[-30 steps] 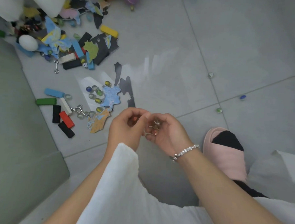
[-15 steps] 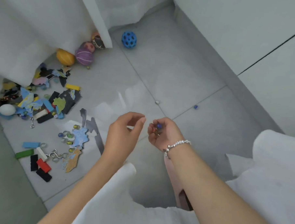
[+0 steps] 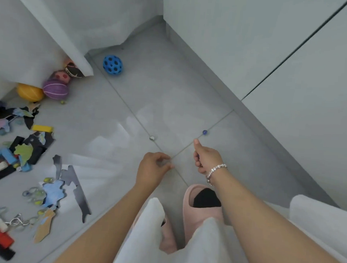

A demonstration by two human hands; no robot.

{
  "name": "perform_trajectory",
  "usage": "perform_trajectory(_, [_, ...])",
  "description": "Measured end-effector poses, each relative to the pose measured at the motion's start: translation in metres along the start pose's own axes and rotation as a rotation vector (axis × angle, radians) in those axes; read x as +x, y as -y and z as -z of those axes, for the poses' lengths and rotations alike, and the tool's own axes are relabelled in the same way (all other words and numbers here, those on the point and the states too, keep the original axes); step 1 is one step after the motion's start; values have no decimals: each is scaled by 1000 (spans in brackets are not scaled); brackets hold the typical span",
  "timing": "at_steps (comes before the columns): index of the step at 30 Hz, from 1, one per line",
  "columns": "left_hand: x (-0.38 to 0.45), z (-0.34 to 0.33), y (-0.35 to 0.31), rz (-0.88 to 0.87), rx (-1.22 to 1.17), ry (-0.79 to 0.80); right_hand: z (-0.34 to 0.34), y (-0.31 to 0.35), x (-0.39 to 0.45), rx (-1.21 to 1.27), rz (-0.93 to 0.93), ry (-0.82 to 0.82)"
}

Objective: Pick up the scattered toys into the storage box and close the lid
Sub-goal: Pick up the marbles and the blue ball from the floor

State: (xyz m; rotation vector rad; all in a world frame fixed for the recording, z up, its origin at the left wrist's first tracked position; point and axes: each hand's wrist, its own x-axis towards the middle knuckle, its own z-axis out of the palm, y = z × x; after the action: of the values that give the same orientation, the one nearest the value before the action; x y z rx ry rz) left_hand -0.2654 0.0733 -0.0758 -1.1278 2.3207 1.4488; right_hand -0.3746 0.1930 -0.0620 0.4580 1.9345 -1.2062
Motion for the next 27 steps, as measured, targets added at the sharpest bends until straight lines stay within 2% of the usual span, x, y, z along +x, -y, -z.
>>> perform_trajectory(3, [4,-13,13,-37,172,22,-4,-8,17,-179,128,-138])
perform_trajectory(6, [6,-21,18,-126,293,37,-1,-3,30,-229,210,-332])
perform_trajectory(8, [11,-22,15,-145,217,-20,5,5,37,-256,248,-461])
perform_trajectory(10, [20,-21,7,-89,57,-118,11,12,46,-345,261,-508])
perform_trajectory(14, [36,-21,-11,53,-168,-161,18,16,61,-618,286,-437])
perform_trajectory(17, [40,-17,-13,19,-143,-227,18,16,69,-745,301,-346])
perform_trajectory(21, [47,-6,-8,-32,-46,-367,18,22,72,-944,297,-325])
perform_trajectory(24, [51,-2,2,-12,18,-412,19,22,70,-886,332,-233])
perform_trajectory(27, [58,-1,11,-95,63,-391,16,22,66,-729,371,-71])
